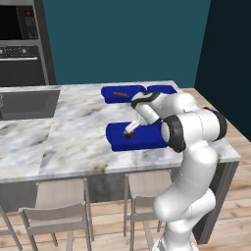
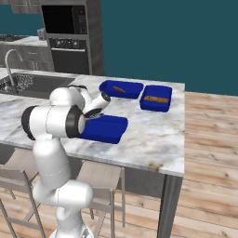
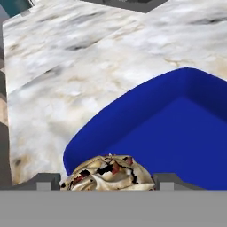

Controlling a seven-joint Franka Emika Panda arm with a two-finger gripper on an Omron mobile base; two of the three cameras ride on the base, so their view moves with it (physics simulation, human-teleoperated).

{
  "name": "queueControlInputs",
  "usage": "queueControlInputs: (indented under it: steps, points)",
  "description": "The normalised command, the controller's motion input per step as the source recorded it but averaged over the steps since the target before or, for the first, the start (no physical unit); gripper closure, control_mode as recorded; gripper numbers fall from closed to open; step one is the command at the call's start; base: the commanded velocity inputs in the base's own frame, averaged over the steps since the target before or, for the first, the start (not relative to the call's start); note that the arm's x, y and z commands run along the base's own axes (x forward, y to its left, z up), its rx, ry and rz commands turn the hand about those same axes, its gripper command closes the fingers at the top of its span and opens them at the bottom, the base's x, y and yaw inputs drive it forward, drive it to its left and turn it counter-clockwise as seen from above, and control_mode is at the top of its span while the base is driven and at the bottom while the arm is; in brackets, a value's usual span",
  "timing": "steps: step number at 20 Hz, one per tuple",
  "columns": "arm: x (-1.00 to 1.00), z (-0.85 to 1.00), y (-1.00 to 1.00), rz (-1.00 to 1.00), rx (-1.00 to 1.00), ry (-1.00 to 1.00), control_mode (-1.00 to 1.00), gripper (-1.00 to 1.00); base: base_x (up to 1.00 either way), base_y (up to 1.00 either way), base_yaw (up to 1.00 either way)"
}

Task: Take the cupcakes from the fridge and place them on the empty tray on the dining counter.

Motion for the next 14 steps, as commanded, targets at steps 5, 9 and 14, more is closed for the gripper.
queueControlInputs:
  steps: [5, 9, 14]
  points:
    - [0.12, -0.22, 0.17, 0.02, 0.02, 0.00, -1.00, 1.00, 0.00, 0.00, 0.00]
    - [0.16, -0.23, 0.16, 0.02, 0.01, 0.00, -1.00, 1.00, 0.00, 0.00, 0.00]
    - [0.24, -0.21, 0.07, 0.03, 0.01, 0.00, -1.00, 1.00, 0.00, 0.00, 0.00]
